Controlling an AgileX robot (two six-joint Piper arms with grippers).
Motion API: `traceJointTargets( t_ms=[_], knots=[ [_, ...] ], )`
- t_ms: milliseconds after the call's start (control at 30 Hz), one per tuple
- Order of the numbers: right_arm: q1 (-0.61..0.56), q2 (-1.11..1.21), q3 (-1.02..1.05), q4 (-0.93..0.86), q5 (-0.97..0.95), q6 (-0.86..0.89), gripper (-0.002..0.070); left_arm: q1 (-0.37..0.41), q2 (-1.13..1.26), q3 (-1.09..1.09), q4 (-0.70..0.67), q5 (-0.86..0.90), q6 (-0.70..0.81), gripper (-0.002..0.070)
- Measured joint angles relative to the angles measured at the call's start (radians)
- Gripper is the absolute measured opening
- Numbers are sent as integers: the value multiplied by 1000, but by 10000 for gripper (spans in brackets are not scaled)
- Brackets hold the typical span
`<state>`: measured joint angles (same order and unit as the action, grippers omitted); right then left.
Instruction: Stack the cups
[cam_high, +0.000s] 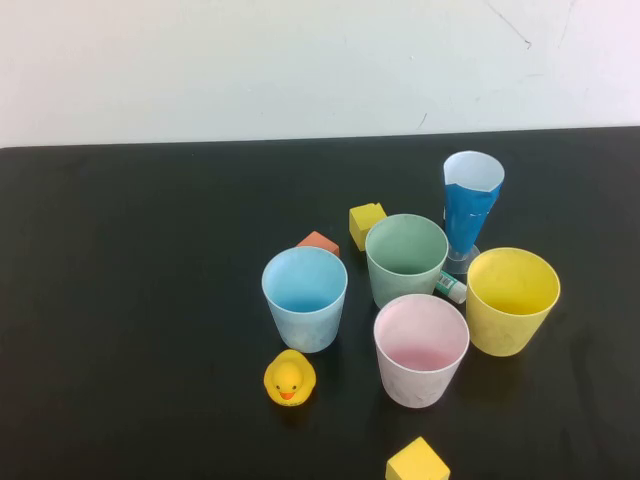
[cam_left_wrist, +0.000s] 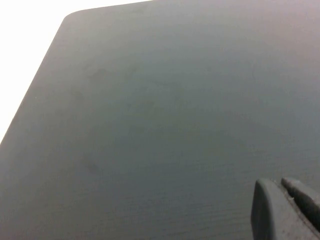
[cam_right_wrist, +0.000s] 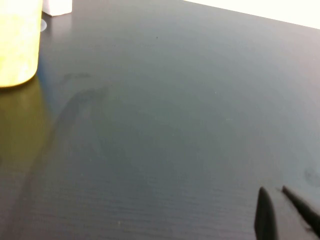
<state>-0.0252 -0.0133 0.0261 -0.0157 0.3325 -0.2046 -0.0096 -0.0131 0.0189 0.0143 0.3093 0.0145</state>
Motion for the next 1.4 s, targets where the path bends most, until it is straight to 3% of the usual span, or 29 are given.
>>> traceJointTargets(
  t_ms=[1133, 1400],
  knots=[
    [0, 0, 2, -32, -25, 0, -2, 0, 0, 0, 0, 0, 0, -2],
    [0, 0, 2, 269, -61, 13, -2, 0, 0, 0, 0, 0, 0, -2]
  ],
)
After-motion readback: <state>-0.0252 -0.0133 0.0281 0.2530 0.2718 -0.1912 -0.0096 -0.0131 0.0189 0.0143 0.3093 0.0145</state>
